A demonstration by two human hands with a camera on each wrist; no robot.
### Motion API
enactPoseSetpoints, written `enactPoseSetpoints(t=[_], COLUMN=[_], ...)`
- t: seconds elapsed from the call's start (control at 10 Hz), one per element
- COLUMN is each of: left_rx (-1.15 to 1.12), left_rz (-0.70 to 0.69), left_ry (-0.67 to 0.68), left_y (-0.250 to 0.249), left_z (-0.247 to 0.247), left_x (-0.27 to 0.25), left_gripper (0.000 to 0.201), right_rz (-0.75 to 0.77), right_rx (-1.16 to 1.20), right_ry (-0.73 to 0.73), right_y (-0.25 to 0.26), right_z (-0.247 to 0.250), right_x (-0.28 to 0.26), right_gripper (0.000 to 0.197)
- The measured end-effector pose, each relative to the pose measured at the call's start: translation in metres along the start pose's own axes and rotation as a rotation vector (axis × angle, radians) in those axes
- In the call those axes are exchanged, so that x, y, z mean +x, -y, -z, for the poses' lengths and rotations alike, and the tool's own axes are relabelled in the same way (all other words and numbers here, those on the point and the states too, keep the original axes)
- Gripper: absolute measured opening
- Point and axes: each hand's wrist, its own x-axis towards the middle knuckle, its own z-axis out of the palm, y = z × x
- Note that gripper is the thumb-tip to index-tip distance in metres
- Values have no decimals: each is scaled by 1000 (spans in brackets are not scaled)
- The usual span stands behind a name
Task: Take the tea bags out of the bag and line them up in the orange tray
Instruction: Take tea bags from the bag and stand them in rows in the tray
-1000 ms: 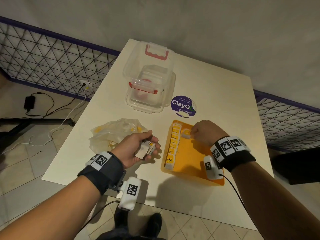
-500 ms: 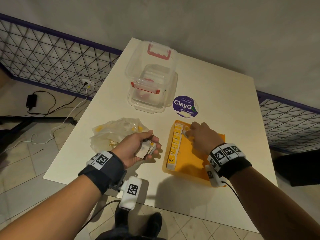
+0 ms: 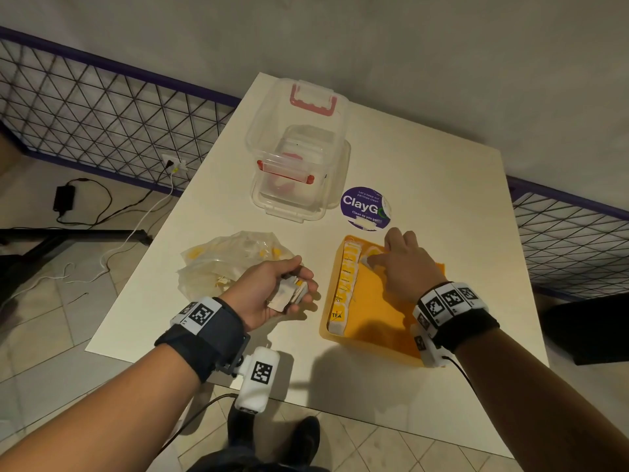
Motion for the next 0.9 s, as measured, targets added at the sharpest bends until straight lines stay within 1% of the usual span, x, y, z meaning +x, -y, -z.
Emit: enactPoseSetpoints(t=[0.2,0.3,0.5,0.6,0.7,0.9], left_rx=[1,0,0,0,-2,6], left_rz=[-2,-5,-3,-1,0,1], left_ry=[1,2,6,5,1,-6], left_y=[0,0,-1,-1,-1,0], left_z=[0,0,-2,-1,1,2], left_x=[0,1,1,2,2,1], left_gripper=[31,31,31,32,32,32], right_rz=[-71,-86,-74,-77,-81,-71], right_rx=[-50,17,58,109,157,196], right_ry=[79,136,242,282,305,303], right_y=[-1,1,4,6,8,9], right_z=[8,13,22,17,14,16], right_x=[-1,-5,2,4,5,3], right_gripper=[42,43,42,53,57,64])
